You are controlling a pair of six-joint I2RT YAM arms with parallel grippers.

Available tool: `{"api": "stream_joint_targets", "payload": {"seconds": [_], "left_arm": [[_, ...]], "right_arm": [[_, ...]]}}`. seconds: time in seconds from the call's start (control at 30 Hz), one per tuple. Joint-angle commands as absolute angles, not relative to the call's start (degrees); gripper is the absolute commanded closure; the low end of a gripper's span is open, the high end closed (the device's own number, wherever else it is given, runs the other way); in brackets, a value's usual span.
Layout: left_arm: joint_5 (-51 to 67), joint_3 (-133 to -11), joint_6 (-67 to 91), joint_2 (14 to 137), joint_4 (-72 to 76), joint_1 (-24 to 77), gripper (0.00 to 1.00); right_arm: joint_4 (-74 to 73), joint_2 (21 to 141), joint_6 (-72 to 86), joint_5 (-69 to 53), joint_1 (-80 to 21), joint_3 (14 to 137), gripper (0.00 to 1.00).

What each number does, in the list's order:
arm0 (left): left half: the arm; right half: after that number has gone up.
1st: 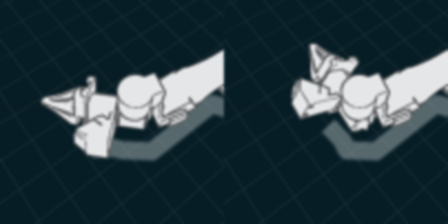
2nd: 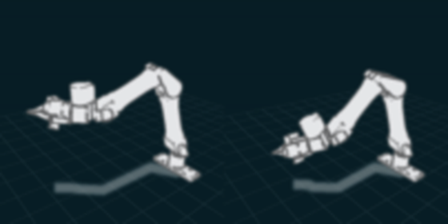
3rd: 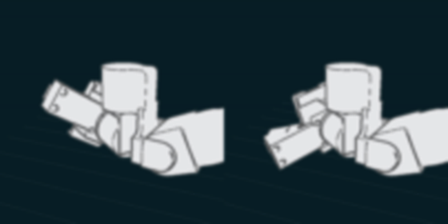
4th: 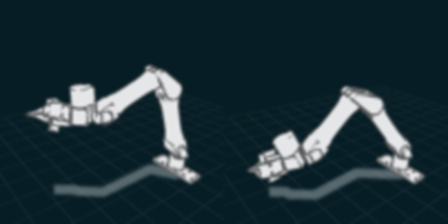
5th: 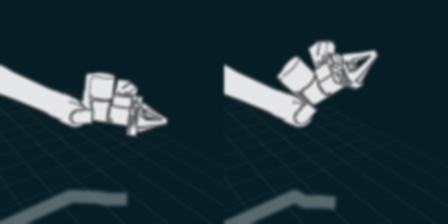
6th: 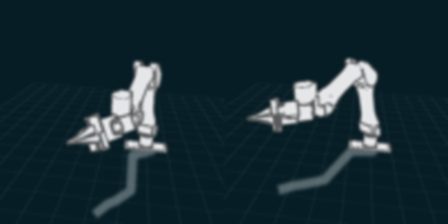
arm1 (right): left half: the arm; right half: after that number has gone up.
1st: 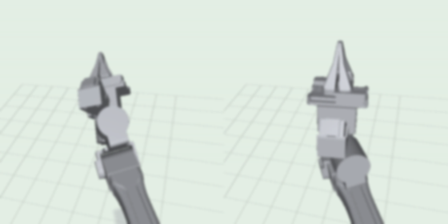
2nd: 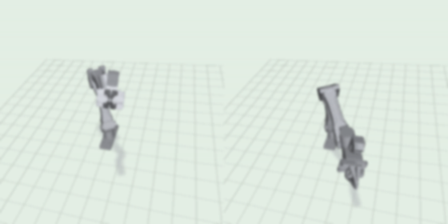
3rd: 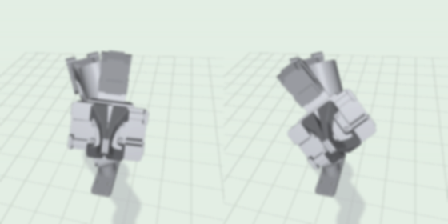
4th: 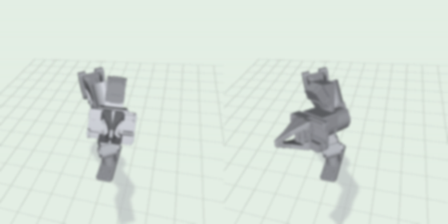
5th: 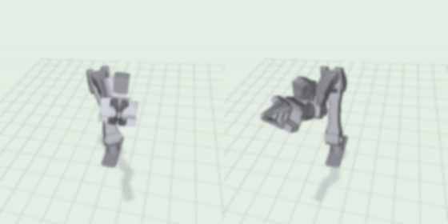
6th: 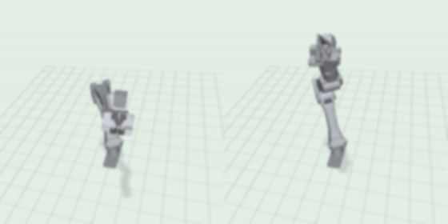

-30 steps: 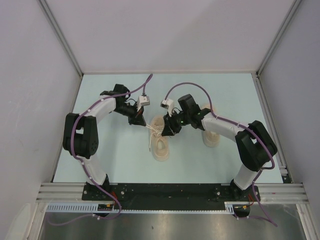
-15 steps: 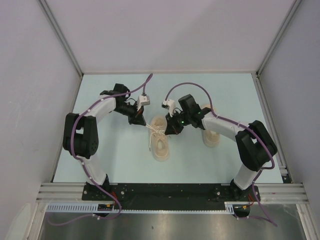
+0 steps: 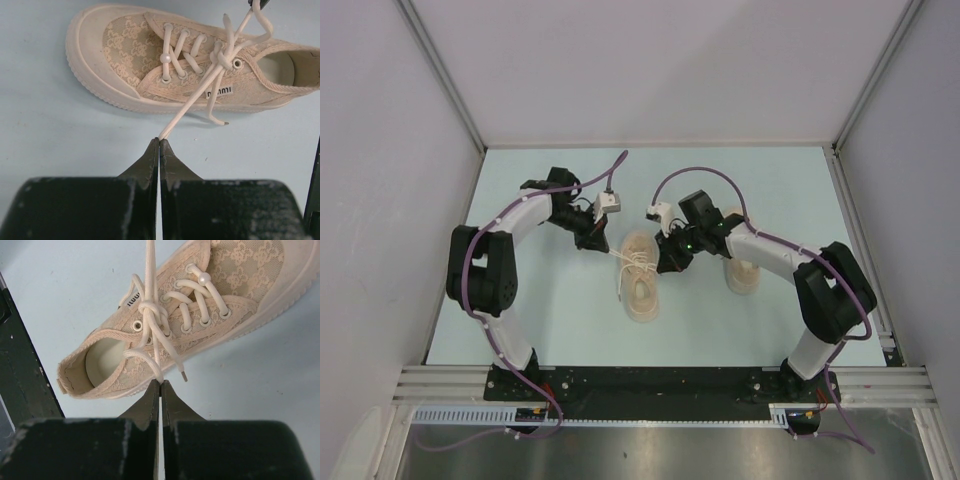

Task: Tie the shoes

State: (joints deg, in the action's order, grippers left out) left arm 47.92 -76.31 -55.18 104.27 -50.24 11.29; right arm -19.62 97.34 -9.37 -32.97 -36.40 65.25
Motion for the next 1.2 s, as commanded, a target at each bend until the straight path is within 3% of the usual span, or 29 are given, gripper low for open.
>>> {"api": "stream_joint_targets", "payload": {"seconds": [0.0,0.4,0.53,0.7,0.77,0.97,1.03,1.17], "left_arm": [[42.9,-77.9,-57.7,104.7,-47.2,10.5,1.00],[40.6,-78.2,-57.1,105.7,-45.5,10.5,1.00],[46.2,-79.4,-60.1,106.0,-49.1,10.2,1.00],[59.0,-79.9,-60.6,105.2,-53.6,10.5,0.63],[60.0,-78.8,-60.5,104.4,-52.9,11.4,0.56],[59.4,-78.4,-58.2,103.6,-49.5,13.4,0.51],[59.1,-78.9,-57.9,103.3,-50.0,13.3,0.47],[58.7,-76.5,-52.9,98.4,-45.5,12.7,0.34]], "right_arm": [[-24.6,94.2,-11.7,-31.9,-35.1,64.7,1.00],[-24.8,93.3,-12.1,-32.4,-34.9,61.3,1.00],[-22.6,93.4,-11.1,-33.0,-35.5,61.3,1.00],[-20.5,93.5,-9.5,-33.7,-36.0,61.3,1.00],[-20.1,93.7,-9.1,-33.8,-36.1,61.4,1.00],[-19.4,94.0,-8.4,-34.7,-35.9,61.3,1.00],[-20.3,92.8,-8.4,-35.0,-35.8,61.3,0.81],[-21.9,89.2,-8.2,-36.4,-33.3,61.3,0.65]]}}
